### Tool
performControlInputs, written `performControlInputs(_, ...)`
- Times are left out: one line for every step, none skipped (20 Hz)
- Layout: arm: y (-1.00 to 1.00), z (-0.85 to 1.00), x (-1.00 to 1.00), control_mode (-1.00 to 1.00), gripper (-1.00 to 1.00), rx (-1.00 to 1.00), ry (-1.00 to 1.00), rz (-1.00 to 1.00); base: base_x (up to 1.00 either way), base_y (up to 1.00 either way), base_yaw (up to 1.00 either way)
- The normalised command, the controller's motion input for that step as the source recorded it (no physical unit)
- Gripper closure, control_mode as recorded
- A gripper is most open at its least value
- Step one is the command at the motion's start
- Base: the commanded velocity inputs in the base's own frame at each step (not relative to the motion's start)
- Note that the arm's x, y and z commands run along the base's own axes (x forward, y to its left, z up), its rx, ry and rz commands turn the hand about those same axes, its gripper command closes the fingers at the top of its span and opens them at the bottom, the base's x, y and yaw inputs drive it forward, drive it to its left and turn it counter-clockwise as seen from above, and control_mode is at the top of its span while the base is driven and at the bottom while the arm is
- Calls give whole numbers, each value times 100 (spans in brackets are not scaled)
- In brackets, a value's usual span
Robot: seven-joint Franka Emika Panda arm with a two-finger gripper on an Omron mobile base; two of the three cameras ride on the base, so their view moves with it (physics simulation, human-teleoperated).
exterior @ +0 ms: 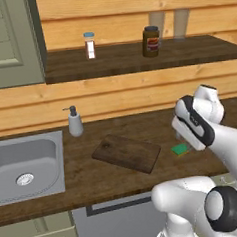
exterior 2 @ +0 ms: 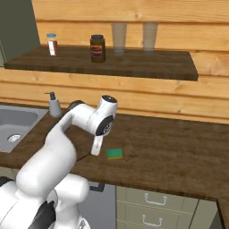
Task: Pick up the sponge from the counter and clean the cutting board by briefly scrubbing or pressing down on the cutting board. Once finished, release the sponge.
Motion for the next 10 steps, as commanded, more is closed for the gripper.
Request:
performControlInputs(36, 68, -25, -100, -100, 3, 0, -6, 0, 0, 0)
performControlInputs(29, 59, -35, -100, -100, 8, 0, -11, 0, 0, 0)
performControlInputs(26, 51, -49, -100, -100, 12, 0, -14, 0, 0, 0)
performControlInputs(24, 46, -56, -100, -100, 13, 0, -16, 0, 0, 0)
performControlInputs(22, 41, -61, -100, -100, 16, 0, -18, 0, 0, 0)
performControlInputs(23, 36, -64, -100, -100, 16, 0, -19, 0, 0, 0)
performControlInputs(19, 31, -65, -100, -100, 20, 0, -20, 0, 0, 0)
performControlInputs(17, 30, -65, -100, -100, 21, 0, -20, 0, 0, 0)
performControlInputs(14, 28, -67, -100, -100, 23, 0, -20, 0, 0, 0)
performControlInputs(13, 28, -71, -100, -100, 24, 0, -19, 0, 0, 0)
